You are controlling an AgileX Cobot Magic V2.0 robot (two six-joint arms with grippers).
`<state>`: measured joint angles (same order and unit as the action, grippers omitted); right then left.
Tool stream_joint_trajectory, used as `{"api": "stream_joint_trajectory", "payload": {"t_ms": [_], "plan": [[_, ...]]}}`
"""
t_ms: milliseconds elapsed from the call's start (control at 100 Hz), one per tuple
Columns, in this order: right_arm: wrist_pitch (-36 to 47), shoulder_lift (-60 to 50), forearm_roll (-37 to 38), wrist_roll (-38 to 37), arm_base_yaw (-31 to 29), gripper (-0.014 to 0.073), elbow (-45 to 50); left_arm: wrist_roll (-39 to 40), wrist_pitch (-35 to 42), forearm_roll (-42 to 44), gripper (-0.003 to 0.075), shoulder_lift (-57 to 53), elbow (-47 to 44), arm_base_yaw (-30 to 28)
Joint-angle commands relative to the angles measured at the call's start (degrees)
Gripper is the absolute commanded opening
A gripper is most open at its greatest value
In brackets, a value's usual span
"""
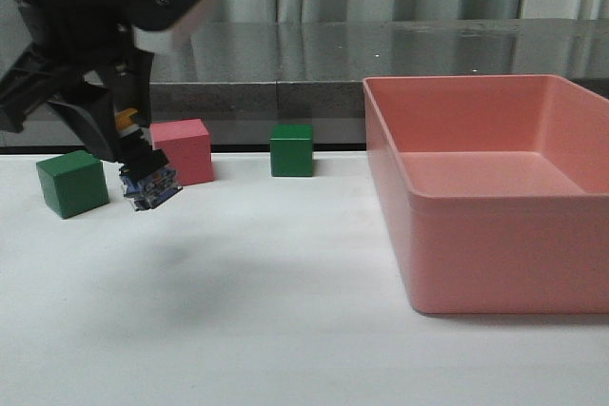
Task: Place and stand button with both arms
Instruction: 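Lift the button with the left gripper and stand it cap-up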
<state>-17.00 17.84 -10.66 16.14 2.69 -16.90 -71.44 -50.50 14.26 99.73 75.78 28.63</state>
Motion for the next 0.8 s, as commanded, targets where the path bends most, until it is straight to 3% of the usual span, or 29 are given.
{"api": "stream_joint_trajectory", "payload": {"t_ms": [0,90,300,540,640,790], "plan": [[4.56,0.22,-0.44,0.06,-0.30,-0.0076,-1.69,13.64,2.34,12.17,-0.0019,-0.31,1.81,3.31],[4.56,0.22,-0.44,0.06,-0.30,-0.0076,-1.69,19.25,1.61,16.69,-0.0019,2.13,1.81,5.40],[4.56,0.22,-0.44,0.06,-0.30,-0.0076,-1.69,25.79,0.70,18.61,-0.0019,6.82,1.81,6.84],[4.56,0.22,-0.44,0.06,-0.30,-0.0076,-1.69,25.94,-1.03,17.54,0.0001,7.97,2.05,6.84],[4.56,0.22,-0.44,0.06,-0.30,-0.0076,-1.69,25.94,-1.03,16.71,0.0124,7.97,2.73,6.96],[4.56,0.22,-0.44,0.06,-0.30,-0.0076,-1.69,27.12,-0.77,15.26,0.0442,7.97,4.39,7.17]]}}
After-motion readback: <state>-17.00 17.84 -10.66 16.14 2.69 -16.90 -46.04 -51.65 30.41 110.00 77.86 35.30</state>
